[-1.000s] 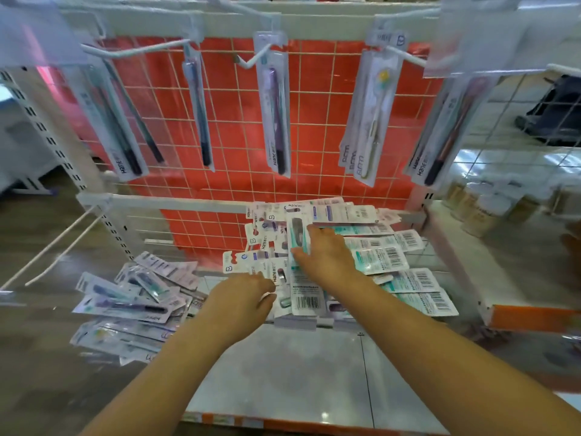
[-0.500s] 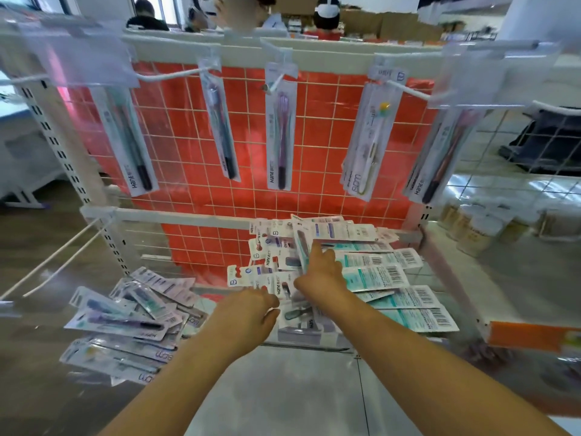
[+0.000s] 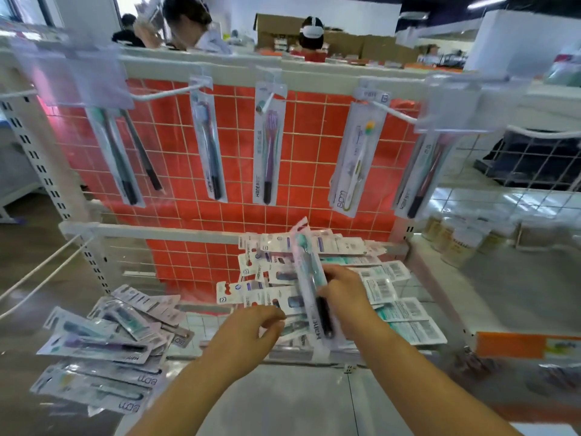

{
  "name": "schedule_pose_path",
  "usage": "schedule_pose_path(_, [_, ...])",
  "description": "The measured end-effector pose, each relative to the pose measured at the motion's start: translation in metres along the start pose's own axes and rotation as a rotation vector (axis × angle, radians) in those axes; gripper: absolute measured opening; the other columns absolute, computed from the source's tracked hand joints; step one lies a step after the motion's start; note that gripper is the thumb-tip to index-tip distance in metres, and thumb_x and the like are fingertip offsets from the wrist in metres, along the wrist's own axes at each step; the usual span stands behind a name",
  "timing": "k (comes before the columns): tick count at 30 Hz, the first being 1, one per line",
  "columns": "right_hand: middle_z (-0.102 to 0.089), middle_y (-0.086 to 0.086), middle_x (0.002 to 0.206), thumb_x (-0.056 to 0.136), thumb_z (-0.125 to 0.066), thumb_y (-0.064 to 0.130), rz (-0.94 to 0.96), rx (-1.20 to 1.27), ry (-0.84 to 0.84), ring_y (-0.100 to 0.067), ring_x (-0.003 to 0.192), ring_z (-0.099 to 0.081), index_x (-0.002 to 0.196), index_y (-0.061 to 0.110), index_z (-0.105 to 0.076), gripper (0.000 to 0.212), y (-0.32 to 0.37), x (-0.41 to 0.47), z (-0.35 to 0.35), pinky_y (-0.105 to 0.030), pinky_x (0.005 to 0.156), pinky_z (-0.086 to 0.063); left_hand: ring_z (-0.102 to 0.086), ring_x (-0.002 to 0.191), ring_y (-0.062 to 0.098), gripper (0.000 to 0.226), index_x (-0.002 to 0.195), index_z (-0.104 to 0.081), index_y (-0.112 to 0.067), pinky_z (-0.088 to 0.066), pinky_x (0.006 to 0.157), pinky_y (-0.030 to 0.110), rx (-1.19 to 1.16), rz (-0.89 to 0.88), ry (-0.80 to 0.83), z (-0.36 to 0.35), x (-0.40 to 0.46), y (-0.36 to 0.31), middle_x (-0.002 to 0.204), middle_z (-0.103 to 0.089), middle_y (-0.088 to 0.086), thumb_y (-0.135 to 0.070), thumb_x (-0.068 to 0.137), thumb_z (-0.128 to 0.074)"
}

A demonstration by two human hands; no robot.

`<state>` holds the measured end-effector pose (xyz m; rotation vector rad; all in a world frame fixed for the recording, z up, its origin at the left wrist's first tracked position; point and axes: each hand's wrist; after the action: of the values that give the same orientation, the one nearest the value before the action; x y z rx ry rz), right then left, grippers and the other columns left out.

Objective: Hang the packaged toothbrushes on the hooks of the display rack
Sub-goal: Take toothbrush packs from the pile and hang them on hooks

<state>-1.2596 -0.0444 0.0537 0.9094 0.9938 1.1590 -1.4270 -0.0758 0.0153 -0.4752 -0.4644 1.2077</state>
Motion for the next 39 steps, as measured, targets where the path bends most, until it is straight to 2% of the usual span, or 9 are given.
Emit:
schedule_pose_path(8, [-0.071,-0.009,0.094,0.084,-0.041,-0.020,-0.114,0.769,0.219,-0.023,0.079,-0.070,0.107,0.005,-0.062,0.039,-0.006,-0.008,-0.001,-0.032,0.062,-0.057,-0.058,0.087,-0.005,0.037,0.128,-0.044,-0.032,-0.043,0.062,0.008,-0.526,0.177,0.047,0.009,0.004,-0.019,0.099,-0.063,-0.013,-0.039,0.092,-0.049])
schedule_pose_path(14, [-0.070,-0.012,0.091,0.082,-0.042,-0.022,-0.080,0.865,0.292,-0.023,0.079,-0.070,0.104,0.007,-0.063,0.042,-0.005,-0.013,-0.015,-0.031,0.066,-0.059,-0.068,0.081,0.002,0.036,0.111,-0.057,-0.027,-0.050,0.060,0.013,-0.944,0.256,0.022,0.009,0.005,-0.022,0.096,-0.071,-0.006,-0.007,0.083,-0.066])
schedule_pose_path(21, [-0.062,0.008,0.069,0.080,-0.065,-0.005,0.158,0.198,0.106,-0.009,0.070,-0.058,0.075,0.015,-0.064,0.021,-0.004,-0.003,-0.018,-0.019,0.064,-0.048,-0.070,0.079,0.010,0.043,0.097,-0.062,-0.019,-0.056,0.064,0.022,-1.009,0.325,-0.121,0.018,0.002,-0.002,0.088,-0.074,-0.004,0.015,0.072,-0.066])
schedule_pose_path(23, [-0.062,0.004,0.091,0.084,-0.063,0.002,0.309,-0.255,-0.033,-0.013,0.087,-0.057,0.088,0.015,-0.066,0.014,-0.012,0.013,-0.008,-0.024,0.077,-0.042,-0.070,0.084,0.016,0.044,0.103,-0.062,-0.012,-0.057,0.070,0.030,-1.041,0.363,-0.177,0.026,-0.003,0.012,0.094,-0.073,0.002,0.016,0.070,-0.066])
schedule_pose_path(26, [-0.044,0.000,0.134,0.086,-0.057,0.003,0.364,-0.815,0.019,-0.018,0.125,-0.038,0.131,0.015,-0.050,0.048,-0.028,0.035,0.010,-0.027,0.102,-0.031,-0.069,0.086,0.026,0.049,0.102,-0.063,-0.012,-0.055,0.075,0.042,-1.058,0.412,-0.266,0.035,-0.015,0.033,0.091,-0.073,0.006,0.003,0.057,-0.072])
schedule_pose_path(29, [-0.025,-0.002,0.152,0.082,-0.058,0.005,0.241,-0.978,0.217,-0.022,0.140,-0.021,0.147,0.020,-0.026,0.073,-0.039,0.045,0.011,-0.039,0.116,-0.020,-0.069,0.088,0.023,0.051,0.101,-0.062,-0.014,-0.054,0.074,0.034,-1.070,0.409,-0.293,0.036,-0.026,0.042,0.090,-0.074,0.002,0.001,0.053,-0.064])
schedule_pose_path(32, [-0.021,0.000,0.154,0.082,-0.059,0.010,0.211,-1.080,0.291,-0.022,0.141,-0.016,0.146,0.025,-0.026,0.073,-0.043,0.048,0.004,-0.047,0.116,-0.016,-0.066,0.095,0.024,0.055,0.107,-0.059,-0.015,-0.052,0.083,0.037,-1.063,0.436,-0.279,0.032,-0.032,0.046,0.097,-0.072,0.005,0.011,0.060,-0.065])
schedule_pose_path(35, [-0.016,0.002,0.155,0.086,-0.056,0.013,0.196,-1.125,0.322,-0.020,0.142,-0.012,0.147,0.026,-0.025,0.069,-0.040,0.047,0.003,-0.049,0.117,-0.010,-0.066,0.098,0.026,0.058,0.104,-0.060,-0.022,-0.049,0.090,0.045,-1.040,0.459,-0.266,0.027,-0.034,0.045,0.102,-0.071,0.007,-0.002,0.051,-0.063])
schedule_pose_path(39, [-0.022,0.002,0.152,0.087,-0.055,0.011,0.215,-1.172,0.314,-0.021,0.139,-0.018,0.146,0.026,-0.026,0.067,-0.037,0.045,0.005,-0.047,0.115,-0.015,-0.067,0.095,0.025,0.054,0.103,-0.061,-0.020,-0.051,0.086,0.043,-1.028,0.480,-0.256,0.023,-0.034,0.043,0.099,-0.072,0.005,0.002,0.054,-0.066])
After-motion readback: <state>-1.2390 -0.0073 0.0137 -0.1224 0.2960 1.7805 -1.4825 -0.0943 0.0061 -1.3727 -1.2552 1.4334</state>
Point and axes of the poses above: each hand's wrist, its own x-axis towards the middle knuckle, its own z-axis out of the back of the hand, y = z × x
